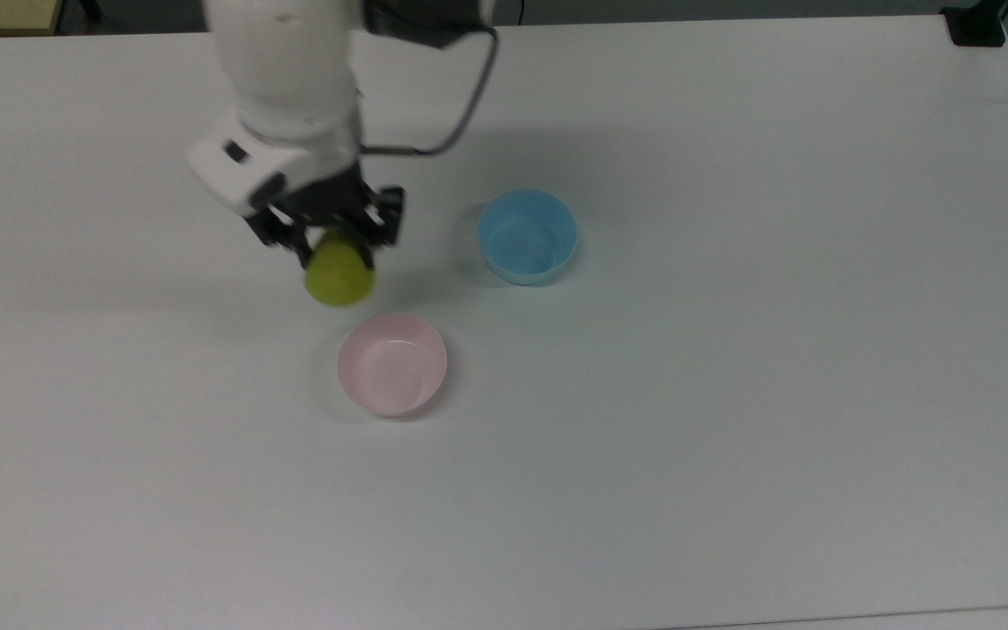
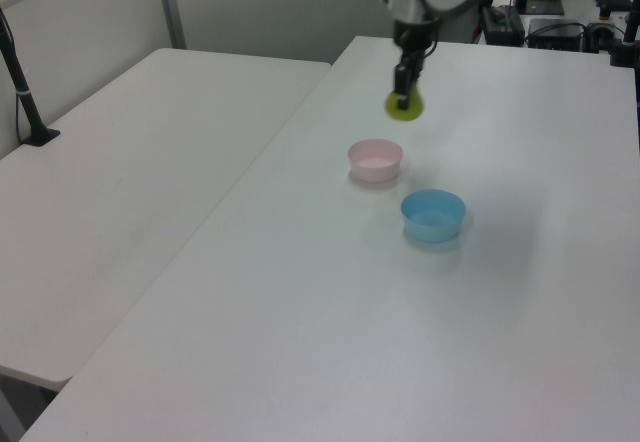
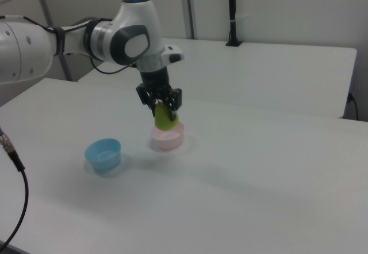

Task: Pick up a pear from the bowl
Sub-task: 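Lift the pear out of the pink bowl and carry it away, then lower the pear onto the table and open the gripper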

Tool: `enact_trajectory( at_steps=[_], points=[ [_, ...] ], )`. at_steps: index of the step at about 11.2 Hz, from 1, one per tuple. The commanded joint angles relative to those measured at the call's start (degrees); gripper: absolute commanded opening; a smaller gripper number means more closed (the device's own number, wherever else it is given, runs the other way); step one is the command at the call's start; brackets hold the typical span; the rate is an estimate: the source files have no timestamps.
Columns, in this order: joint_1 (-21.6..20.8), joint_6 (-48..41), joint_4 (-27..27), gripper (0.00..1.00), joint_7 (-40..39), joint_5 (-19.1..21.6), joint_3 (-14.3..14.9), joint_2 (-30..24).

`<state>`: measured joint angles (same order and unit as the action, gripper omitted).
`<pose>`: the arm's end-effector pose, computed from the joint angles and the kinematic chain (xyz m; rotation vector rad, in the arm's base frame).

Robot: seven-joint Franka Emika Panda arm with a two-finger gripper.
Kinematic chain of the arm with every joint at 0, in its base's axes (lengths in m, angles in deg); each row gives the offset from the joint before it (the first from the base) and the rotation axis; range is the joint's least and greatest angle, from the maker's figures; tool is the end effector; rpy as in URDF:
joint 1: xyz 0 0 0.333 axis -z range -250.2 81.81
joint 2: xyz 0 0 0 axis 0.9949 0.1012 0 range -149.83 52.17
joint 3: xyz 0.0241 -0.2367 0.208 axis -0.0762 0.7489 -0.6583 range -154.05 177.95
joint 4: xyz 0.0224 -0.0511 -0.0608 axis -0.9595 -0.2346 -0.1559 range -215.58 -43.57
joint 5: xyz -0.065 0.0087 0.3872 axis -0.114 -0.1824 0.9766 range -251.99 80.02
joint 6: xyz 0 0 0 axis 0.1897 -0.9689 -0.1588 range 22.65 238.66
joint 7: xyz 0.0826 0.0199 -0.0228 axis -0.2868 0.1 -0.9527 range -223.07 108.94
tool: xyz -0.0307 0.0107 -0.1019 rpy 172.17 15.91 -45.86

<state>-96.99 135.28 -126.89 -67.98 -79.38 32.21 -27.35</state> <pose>0.6720 -0.0481 0.4614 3.1097 0.0762 0.1078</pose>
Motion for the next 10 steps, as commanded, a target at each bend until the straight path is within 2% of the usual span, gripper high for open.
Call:
enact_trajectory(
  at_steps=[1, 4, 8, 9, 10],
  points=[
    [6.2, -2.7, -6.3, 0.35, -8.8, 0.1, -0.1, -3.8],
    [11.6, 2.7, -7.3, 0.36, -13.9, -0.6, -0.2, 0.2],
    [12.1, 7.7, -7.6, 0.40, -15.1, -1.7, -0.1, 5.6],
    [12.1, 7.7, -7.7, 0.45, -15.1, -1.7, -0.2, 5.6],
    [12.0, 7.7, -8.0, 0.66, -15.1, -1.7, -0.1, 5.6]
  ],
)
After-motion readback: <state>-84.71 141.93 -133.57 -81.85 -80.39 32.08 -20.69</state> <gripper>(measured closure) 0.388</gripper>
